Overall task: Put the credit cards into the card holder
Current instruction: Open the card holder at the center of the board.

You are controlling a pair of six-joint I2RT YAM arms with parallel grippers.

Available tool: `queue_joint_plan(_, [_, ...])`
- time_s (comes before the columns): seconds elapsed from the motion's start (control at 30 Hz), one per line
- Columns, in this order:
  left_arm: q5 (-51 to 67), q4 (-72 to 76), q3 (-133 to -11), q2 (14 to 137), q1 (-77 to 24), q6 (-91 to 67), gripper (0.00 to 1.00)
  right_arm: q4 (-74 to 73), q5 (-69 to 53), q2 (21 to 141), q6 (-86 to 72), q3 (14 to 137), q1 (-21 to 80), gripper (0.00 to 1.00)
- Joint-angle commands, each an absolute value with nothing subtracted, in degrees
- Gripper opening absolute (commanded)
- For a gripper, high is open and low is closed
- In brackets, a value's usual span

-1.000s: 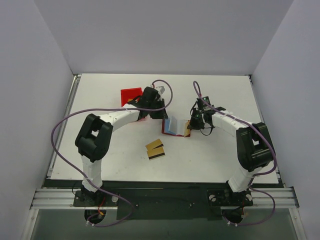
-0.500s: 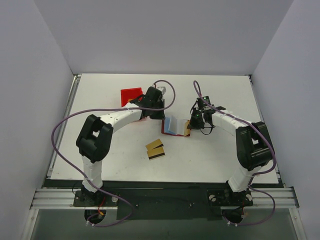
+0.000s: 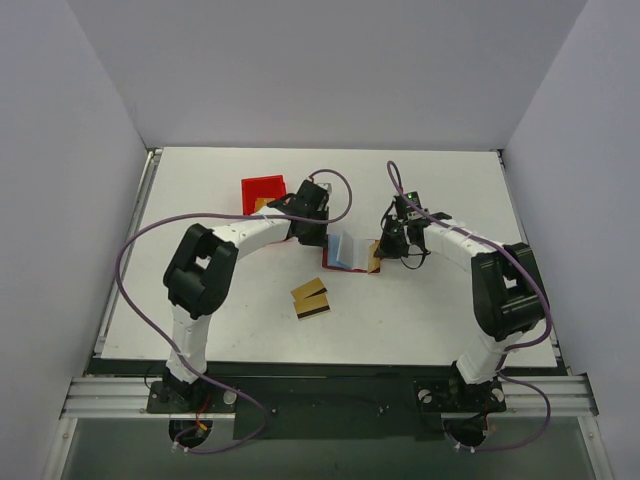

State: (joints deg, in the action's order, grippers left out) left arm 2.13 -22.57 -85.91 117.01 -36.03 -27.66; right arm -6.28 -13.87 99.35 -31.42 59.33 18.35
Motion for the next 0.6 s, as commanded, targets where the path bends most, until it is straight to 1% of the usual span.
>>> queue_joint_plan(0.0, [1.1,-23.6,-89.5,117.9,-36.3,-26.7,0.00,-8.4,-12.7,101.3,-31.2,60.4,17.8,0.00])
queue_joint_plan(0.57, [3.2,-24.4,-91.2,121.1,-37.4,-26.0,0.00,-8.4,-13.1,101.8,-31.2,60.2,17.8,0.00])
